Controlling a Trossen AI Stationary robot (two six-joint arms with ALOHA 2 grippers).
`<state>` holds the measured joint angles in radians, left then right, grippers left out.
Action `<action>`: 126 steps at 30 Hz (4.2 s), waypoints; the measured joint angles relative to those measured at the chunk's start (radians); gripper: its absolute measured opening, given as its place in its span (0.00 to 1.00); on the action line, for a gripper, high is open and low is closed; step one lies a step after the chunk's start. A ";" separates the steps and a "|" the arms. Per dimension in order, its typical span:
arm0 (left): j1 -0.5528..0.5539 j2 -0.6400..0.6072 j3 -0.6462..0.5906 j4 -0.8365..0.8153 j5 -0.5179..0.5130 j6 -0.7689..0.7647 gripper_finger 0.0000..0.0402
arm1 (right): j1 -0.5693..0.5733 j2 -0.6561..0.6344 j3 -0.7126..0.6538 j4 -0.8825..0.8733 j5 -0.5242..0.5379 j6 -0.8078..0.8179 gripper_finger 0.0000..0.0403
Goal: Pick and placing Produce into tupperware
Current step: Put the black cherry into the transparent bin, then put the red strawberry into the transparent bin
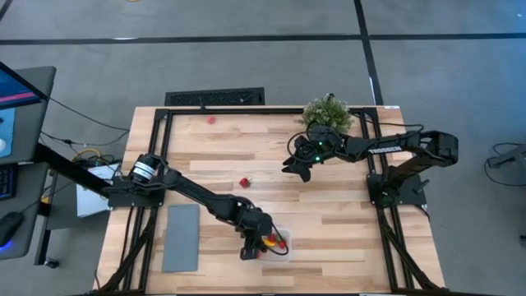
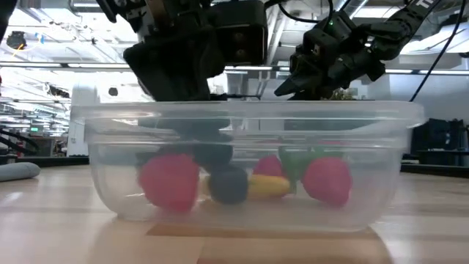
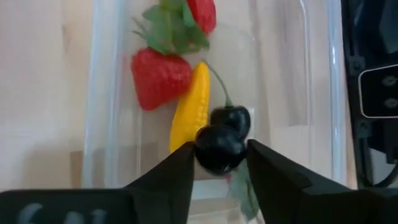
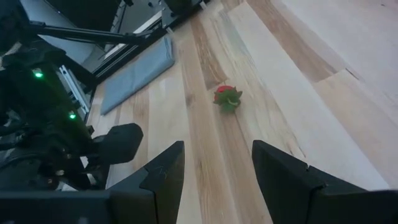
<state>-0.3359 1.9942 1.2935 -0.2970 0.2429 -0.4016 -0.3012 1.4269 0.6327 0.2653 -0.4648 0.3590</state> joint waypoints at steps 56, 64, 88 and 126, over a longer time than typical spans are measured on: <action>0.395 -0.156 0.008 -0.496 -0.255 0.332 0.51 | -0.115 0.000 0.000 -0.137 0.100 -0.184 0.53; 0.463 -0.255 -0.129 -0.361 -0.221 0.338 0.51 | -0.142 0.000 0.000 -0.073 0.100 -0.176 0.53; 0.503 -0.327 -0.317 -0.136 -0.135 0.335 0.51 | -0.145 0.000 0.000 -0.047 0.100 -0.174 0.53; 0.491 -0.204 -0.315 -0.057 -0.092 0.305 0.45 | -0.144 0.000 0.000 -0.048 0.100 -0.174 0.53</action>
<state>0.1549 1.7905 0.9784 -0.3535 0.1513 -0.0967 -0.4455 1.4268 0.6326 0.2176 -0.3653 0.1848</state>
